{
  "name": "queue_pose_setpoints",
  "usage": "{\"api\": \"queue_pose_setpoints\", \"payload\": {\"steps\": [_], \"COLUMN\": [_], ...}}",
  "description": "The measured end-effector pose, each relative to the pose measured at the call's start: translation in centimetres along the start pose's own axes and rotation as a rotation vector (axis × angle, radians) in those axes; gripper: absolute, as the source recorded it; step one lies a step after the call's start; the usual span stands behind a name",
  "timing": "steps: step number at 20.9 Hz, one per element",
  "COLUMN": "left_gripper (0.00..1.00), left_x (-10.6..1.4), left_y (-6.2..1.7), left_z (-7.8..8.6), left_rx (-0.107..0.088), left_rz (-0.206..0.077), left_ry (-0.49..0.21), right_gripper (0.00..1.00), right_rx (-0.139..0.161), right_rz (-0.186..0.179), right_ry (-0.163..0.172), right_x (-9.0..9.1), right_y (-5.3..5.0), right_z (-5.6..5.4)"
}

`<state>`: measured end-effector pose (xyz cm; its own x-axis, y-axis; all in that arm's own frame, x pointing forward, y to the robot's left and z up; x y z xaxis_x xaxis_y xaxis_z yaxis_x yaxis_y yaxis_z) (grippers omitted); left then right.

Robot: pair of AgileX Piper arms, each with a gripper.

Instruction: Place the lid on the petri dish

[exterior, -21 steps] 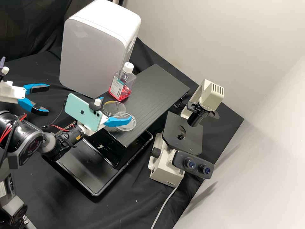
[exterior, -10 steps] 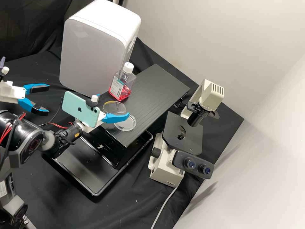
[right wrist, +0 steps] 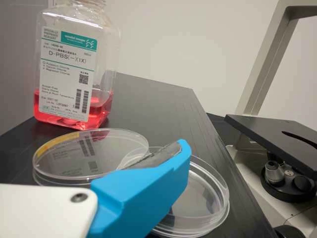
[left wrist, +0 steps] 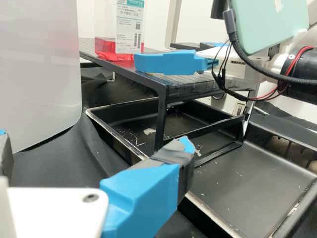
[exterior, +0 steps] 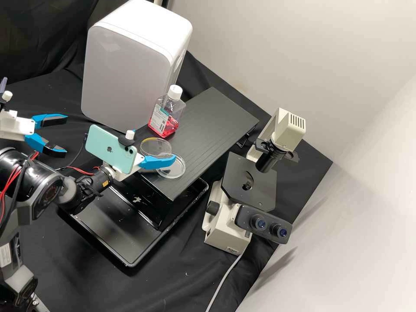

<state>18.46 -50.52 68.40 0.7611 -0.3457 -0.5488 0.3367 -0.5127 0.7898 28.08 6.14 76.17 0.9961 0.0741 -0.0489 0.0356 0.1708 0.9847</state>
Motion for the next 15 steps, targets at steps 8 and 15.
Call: {"api": "queue_pose_setpoints", "payload": {"steps": [8,15], "left_gripper": [1.0,1.0], "left_x": [0.0,0.0], "left_y": [0.0,-0.01], "left_z": [0.0,0.03], "left_rx": [0.009,0.021], "left_rz": [0.0,0.001], "left_ry": [0.0,0.002], "right_gripper": [1.0,0.0], "right_rx": [0.005,0.005], "right_rz": [0.001,0.003], "right_ry": [-0.012,-0.012], "right_x": [0.18,0.19], "right_y": [-0.07,-0.09], "right_z": [0.12,0.14]}}
